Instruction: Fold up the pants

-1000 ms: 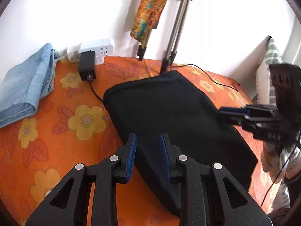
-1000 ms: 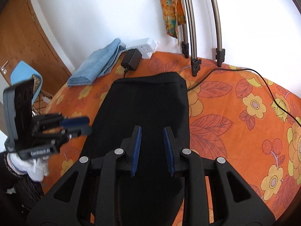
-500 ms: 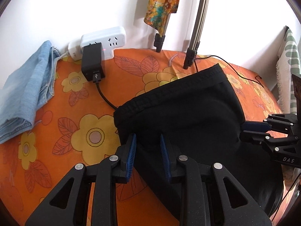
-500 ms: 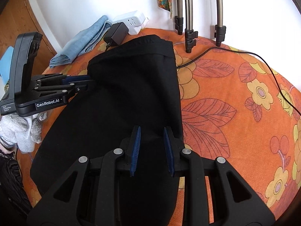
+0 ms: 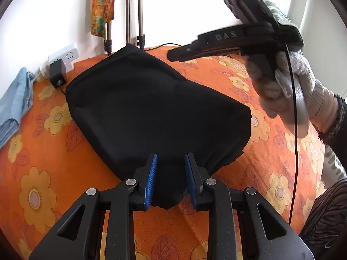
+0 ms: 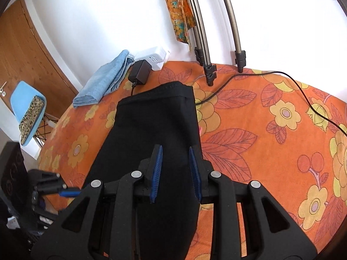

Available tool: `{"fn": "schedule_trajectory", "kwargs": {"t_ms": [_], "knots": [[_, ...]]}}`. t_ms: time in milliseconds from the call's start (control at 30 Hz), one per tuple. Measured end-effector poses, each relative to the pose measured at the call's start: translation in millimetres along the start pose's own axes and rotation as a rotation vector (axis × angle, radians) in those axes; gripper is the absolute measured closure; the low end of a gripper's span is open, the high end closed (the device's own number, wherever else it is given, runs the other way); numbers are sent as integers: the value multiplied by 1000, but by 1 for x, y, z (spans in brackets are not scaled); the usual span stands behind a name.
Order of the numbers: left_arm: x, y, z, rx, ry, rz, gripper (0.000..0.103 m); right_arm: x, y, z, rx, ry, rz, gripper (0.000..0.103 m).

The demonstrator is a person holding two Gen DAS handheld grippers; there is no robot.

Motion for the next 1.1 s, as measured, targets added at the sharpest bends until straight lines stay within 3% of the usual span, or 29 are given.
{"fn": "schedule_trajectory", "kwargs": {"t_ms": [133, 367, 567, 633, 700, 900, 933, 1000, 1100], "knots": [[0, 1, 3, -1, 5, -5, 78, 33, -14, 10, -17, -19, 31, 76], [4, 9, -10, 111, 0, 7, 78, 94, -26, -10, 7, 80, 94, 76], [4, 13, -20, 124, 32, 28, 78, 103, -23, -23, 42, 97, 105, 67], [-2, 7, -17, 66, 56, 22, 78, 93, -27, -23, 35, 97, 87, 66], [-11, -1, -11, 0, 71, 5, 73, 77, -29, -26, 37, 106, 64, 58], [-25, -31, 35, -181, 12, -68, 63, 37, -6, -38, 92, 30, 82, 49], [-24, -34, 46, -223, 0, -74, 55, 33, -1, -40, 103, 21, 91, 48], [-20, -36, 63, -311, -7, -73, 47, 29, 11, -43, 126, -2, 114, 46], [-4, -32, 83, -423, 7, -28, 47, 28, 29, -43, 164, -52, 143, 46]]}}
Point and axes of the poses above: each gripper's, at about its wrist camera, not at the fingertips, and x roughly the way its jaws point, z to its left, y to its underside, the point moved 10 cm from there along x, roughly the way its jaws point, and after that the axes turned 6 degrees about -z, right-handed, at the moved point
